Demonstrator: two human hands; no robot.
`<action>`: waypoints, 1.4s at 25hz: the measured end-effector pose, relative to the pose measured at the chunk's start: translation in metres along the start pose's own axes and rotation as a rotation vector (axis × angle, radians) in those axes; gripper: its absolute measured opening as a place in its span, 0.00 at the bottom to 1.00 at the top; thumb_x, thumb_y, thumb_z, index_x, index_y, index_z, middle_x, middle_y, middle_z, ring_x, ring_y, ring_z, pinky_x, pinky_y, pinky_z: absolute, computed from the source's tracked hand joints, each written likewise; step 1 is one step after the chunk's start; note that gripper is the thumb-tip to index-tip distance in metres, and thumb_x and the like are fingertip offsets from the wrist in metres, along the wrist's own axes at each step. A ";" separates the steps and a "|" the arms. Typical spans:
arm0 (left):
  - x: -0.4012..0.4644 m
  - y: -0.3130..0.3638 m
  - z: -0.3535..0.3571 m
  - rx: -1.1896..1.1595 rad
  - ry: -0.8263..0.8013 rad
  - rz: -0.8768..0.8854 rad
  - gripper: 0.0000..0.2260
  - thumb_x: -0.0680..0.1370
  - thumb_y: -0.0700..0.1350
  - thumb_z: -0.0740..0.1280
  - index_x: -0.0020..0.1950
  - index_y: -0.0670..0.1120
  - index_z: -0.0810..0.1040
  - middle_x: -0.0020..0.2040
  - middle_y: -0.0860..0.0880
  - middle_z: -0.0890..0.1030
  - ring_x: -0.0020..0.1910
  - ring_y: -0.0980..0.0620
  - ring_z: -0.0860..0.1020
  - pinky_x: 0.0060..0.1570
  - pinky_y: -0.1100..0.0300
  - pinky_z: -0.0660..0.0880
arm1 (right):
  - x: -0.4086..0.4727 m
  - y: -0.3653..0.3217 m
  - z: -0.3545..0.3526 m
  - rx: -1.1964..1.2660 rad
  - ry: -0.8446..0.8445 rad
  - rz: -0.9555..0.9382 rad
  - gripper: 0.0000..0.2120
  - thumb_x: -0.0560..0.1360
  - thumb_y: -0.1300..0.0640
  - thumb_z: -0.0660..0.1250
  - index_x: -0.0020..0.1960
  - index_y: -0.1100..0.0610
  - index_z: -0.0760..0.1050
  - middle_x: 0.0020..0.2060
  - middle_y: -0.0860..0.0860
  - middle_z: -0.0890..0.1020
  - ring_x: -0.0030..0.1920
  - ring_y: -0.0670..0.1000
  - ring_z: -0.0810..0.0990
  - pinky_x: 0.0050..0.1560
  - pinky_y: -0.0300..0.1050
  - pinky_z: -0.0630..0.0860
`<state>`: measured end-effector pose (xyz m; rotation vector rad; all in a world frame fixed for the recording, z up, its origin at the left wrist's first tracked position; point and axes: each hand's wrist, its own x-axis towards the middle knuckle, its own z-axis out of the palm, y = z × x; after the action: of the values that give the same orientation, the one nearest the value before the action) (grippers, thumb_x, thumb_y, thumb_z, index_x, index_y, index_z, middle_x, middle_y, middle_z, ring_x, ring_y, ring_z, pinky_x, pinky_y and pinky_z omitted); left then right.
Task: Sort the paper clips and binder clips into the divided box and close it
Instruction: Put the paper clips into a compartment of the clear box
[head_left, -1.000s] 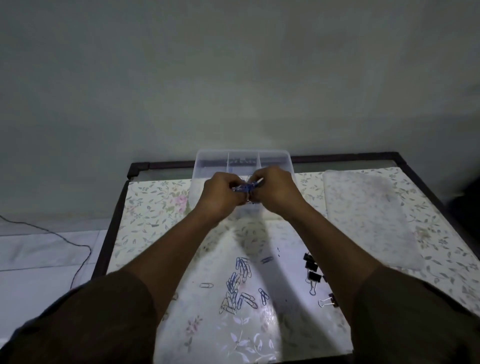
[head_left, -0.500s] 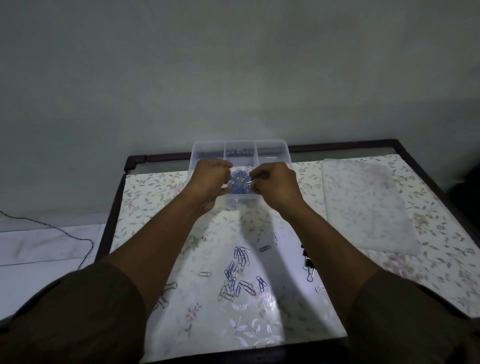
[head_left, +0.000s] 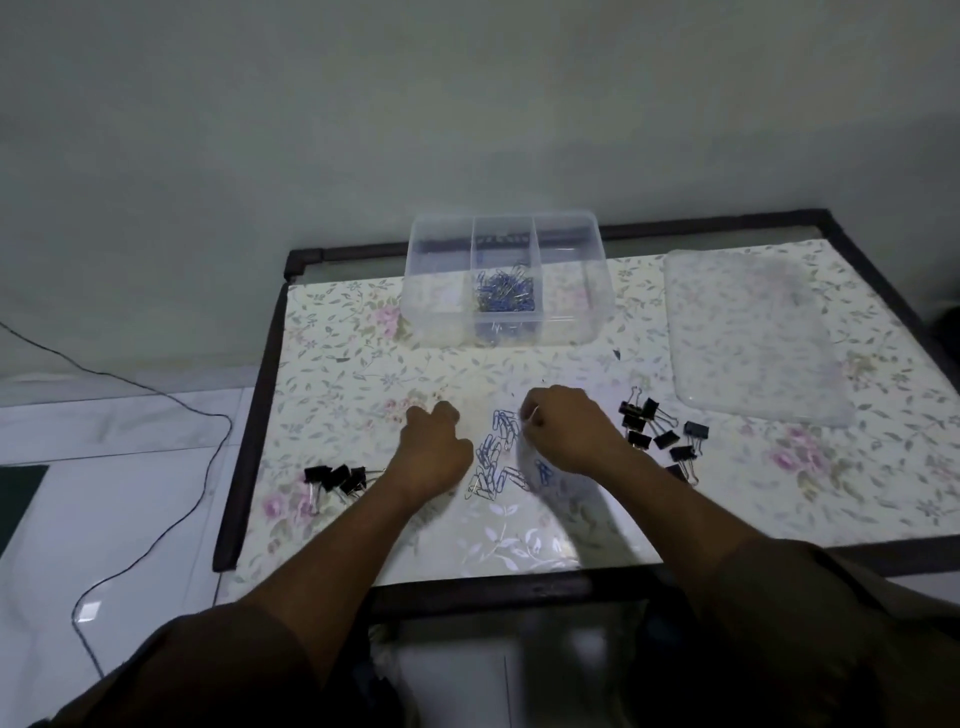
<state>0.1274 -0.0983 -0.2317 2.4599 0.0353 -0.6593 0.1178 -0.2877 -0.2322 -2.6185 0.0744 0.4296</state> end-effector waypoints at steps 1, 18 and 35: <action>-0.002 0.003 0.004 -0.051 -0.021 0.040 0.20 0.76 0.41 0.62 0.69 0.45 0.71 0.66 0.40 0.69 0.55 0.42 0.77 0.53 0.53 0.77 | -0.001 -0.006 0.001 0.047 -0.045 -0.034 0.09 0.78 0.60 0.65 0.55 0.58 0.82 0.52 0.54 0.84 0.54 0.55 0.82 0.52 0.46 0.77; -0.021 0.024 0.005 -0.522 -0.177 -0.094 0.26 0.64 0.55 0.69 0.59 0.50 0.69 0.46 0.42 0.82 0.41 0.46 0.79 0.53 0.46 0.80 | -0.015 -0.021 -0.004 0.075 -0.118 -0.052 0.05 0.73 0.65 0.71 0.45 0.58 0.84 0.46 0.53 0.86 0.45 0.50 0.82 0.45 0.41 0.75; -0.002 0.006 -0.017 0.053 -0.073 0.105 0.17 0.76 0.49 0.70 0.63 0.46 0.76 0.58 0.43 0.80 0.57 0.45 0.79 0.52 0.54 0.76 | -0.015 0.006 -0.035 -0.093 -0.210 -0.046 0.10 0.73 0.61 0.76 0.54 0.57 0.84 0.51 0.54 0.85 0.50 0.55 0.84 0.49 0.46 0.80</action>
<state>0.1342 -0.0932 -0.2156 2.4672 -0.1412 -0.7117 0.1126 -0.3094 -0.2009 -2.6423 -0.0769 0.7033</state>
